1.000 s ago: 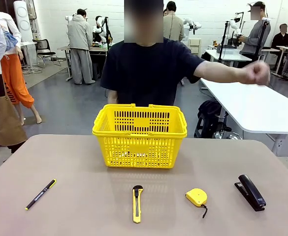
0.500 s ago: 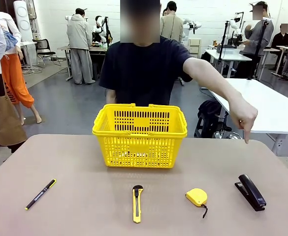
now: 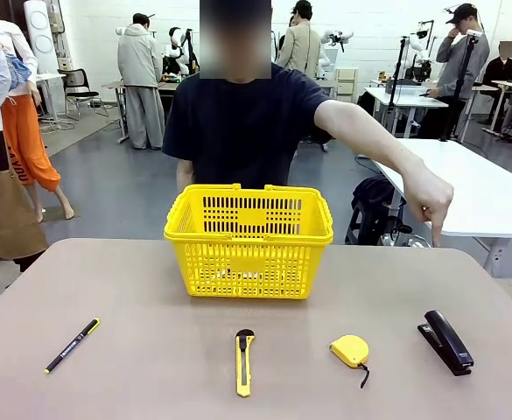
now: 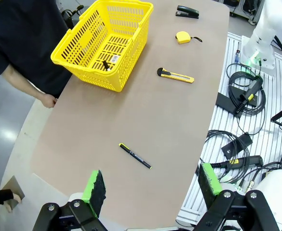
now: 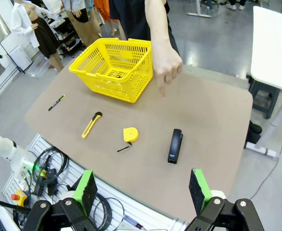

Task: Place the items the person wants into the basket.
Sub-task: Pick up the item the person points to and place it in the Market Basket.

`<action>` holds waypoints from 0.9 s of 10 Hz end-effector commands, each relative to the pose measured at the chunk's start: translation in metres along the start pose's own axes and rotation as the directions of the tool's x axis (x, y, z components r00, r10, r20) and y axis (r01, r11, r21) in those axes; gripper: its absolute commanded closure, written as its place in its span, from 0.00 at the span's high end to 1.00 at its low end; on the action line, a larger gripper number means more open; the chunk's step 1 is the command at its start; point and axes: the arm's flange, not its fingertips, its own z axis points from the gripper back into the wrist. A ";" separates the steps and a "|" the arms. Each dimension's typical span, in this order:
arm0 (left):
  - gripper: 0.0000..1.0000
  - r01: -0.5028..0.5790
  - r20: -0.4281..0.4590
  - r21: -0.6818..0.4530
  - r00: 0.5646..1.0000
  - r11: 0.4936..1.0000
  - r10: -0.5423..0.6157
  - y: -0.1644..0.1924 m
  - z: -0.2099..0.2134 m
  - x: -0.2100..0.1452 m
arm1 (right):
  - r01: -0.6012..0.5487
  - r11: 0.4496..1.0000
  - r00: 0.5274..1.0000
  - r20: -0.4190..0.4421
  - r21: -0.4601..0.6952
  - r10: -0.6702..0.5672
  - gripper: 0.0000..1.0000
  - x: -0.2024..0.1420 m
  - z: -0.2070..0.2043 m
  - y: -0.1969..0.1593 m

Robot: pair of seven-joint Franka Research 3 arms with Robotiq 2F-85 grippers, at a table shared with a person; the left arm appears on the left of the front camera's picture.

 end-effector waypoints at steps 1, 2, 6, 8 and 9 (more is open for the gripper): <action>1.00 0.004 0.004 -0.001 1.000 1.000 -0.004 -0.001 0.001 0.000 | -0.008 1.000 1.000 0.009 0.000 0.008 1.00 -0.003 0.007 0.005; 1.00 0.004 0.004 -0.001 1.000 1.000 -0.004 -0.001 0.001 0.000 | -0.008 1.000 1.000 0.009 0.000 0.008 1.00 -0.003 0.007 0.005; 1.00 0.004 0.004 -0.001 1.000 1.000 -0.004 -0.001 0.001 0.000 | 0.000 1.000 1.000 0.000 0.000 0.000 1.00 0.000 0.000 0.000; 1.00 0.004 0.004 -0.001 1.000 1.000 -0.004 -0.001 0.001 0.000 | 0.033 0.989 0.883 -0.459 -0.145 -0.097 1.00 0.064 -0.056 0.013; 1.00 0.004 0.004 -0.001 1.000 1.000 -0.004 -0.001 0.001 0.000 | 0.006 0.970 0.776 -0.611 -0.241 -0.157 1.00 0.090 -0.091 0.020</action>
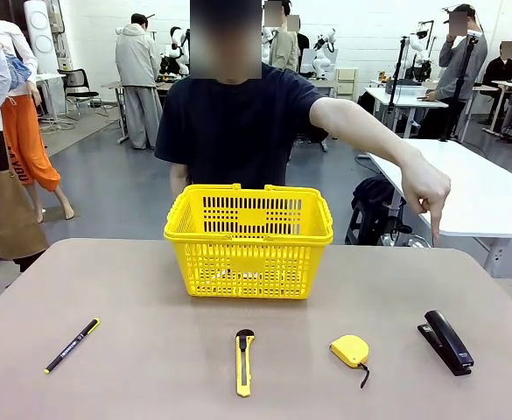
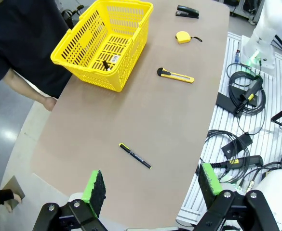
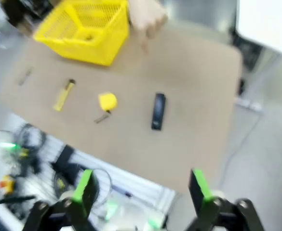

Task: Place the items the person wants into the basket.
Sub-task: Pick up the item the person points to and place it in the Market Basket.

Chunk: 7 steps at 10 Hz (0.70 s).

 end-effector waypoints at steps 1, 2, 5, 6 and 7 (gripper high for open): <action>1.00 0.003 0.005 -0.002 1.000 1.000 -0.003 -0.001 0.000 0.000 | 0.042 0.990 0.926 -0.368 -0.138 -0.091 1.00 0.069 -0.015 0.018; 1.00 0.003 0.005 -0.002 1.000 1.000 -0.003 -0.001 0.000 0.000 | 0.039 0.985 0.905 -0.413 -0.166 -0.105 1.00 0.087 -0.032 0.026; 1.00 0.003 0.005 -0.002 1.000 1.000 -0.003 -0.001 0.000 0.000 | 0.035 0.979 0.858 -0.497 -0.201 -0.132 1.00 0.115 -0.089 0.031; 1.00 0.003 0.005 -0.002 1.000 1.000 -0.003 -0.001 0.000 0.000 | 0.003 0.984 0.857 -0.507 -0.178 -0.094 1.00 0.118 -0.105 0.030; 1.00 0.003 0.005 -0.002 1.000 1.000 -0.003 -0.001 0.000 0.000 | -0.047 0.988 0.863 -0.505 -0.146 -0.034 1.00 0.119 -0.121 0.027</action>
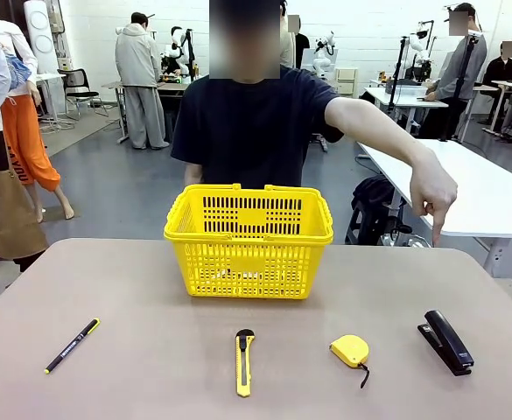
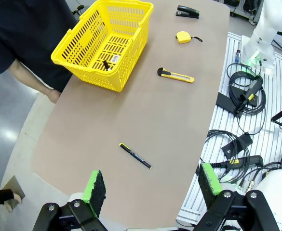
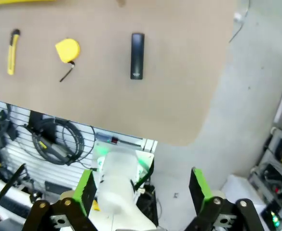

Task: Place the items the person wants into the basket.
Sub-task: Pick up the item the person points to and place it in the Market Basket.

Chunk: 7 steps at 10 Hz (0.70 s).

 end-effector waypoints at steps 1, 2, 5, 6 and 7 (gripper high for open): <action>1.00 0.004 0.005 -0.003 1.000 1.000 -0.004 -0.001 0.000 0.000 | -0.114 0.993 0.990 0.084 0.011 0.113 1.00 0.010 -0.022 -0.004; 1.00 0.004 0.005 -0.003 1.000 1.000 -0.004 -0.001 0.000 0.000 | -0.109 0.994 0.982 0.157 0.020 0.105 1.00 0.018 -0.037 -0.006; 1.00 0.004 0.005 -0.003 1.000 1.000 -0.004 -0.001 0.000 0.000 | -0.109 0.992 0.973 0.211 0.065 0.093 1.00 0.042 -0.094 -0.019; 1.00 0.004 0.005 -0.003 1.000 1.000 -0.004 -0.001 0.000 0.000 | -0.121 0.988 0.971 0.219 0.092 0.099 1.00 0.054 -0.113 -0.023; 1.00 0.004 0.005 -0.003 1.000 1.000 -0.004 -0.001 0.000 0.000 | -0.132 0.987 0.976 0.184 0.088 0.114 1.00 0.063 -0.126 -0.023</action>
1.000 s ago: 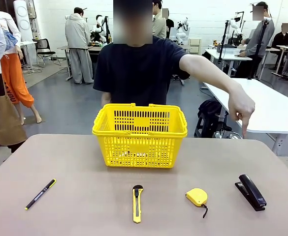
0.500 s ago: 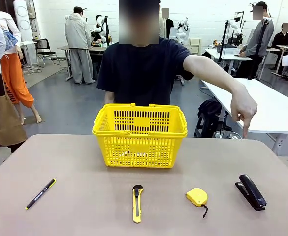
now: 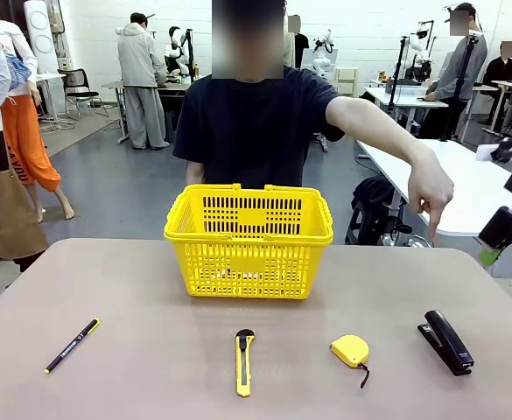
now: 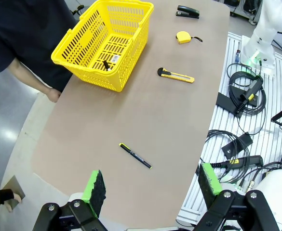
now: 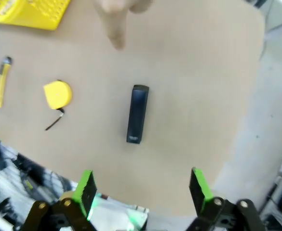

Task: Place the items the person wants into the basket.
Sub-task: Pick up the item the person points to and place it in the Market Basket.

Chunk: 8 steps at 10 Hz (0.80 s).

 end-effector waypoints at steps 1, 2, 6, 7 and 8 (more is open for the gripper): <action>1.00 0.004 0.005 -0.003 1.000 1.000 -0.004 -0.001 0.000 0.000 | -0.042 0.998 0.998 -0.035 0.042 0.043 1.00 0.015 -0.019 -0.001; 1.00 0.004 0.005 -0.003 1.000 1.000 -0.004 -0.001 0.000 0.000 | -0.045 0.999 0.999 -0.029 0.030 0.045 1.00 0.015 -0.016 0.000; 1.00 0.004 0.005 -0.003 1.000 1.000 -0.004 -0.001 0.000 0.000 | -0.025 0.999 0.999 -0.044 0.021 0.026 1.00 0.009 -0.026 -0.001; 1.00 0.004 0.005 -0.003 1.000 1.000 -0.004 -0.001 0.000 0.000 | -0.025 0.999 0.999 -0.044 0.021 0.026 1.00 0.009 -0.026 -0.001; 1.00 0.004 0.005 -0.003 1.000 1.000 -0.004 -0.001 0.000 0.000 | -0.025 0.999 0.999 -0.044 0.021 0.026 1.00 0.009 -0.026 -0.001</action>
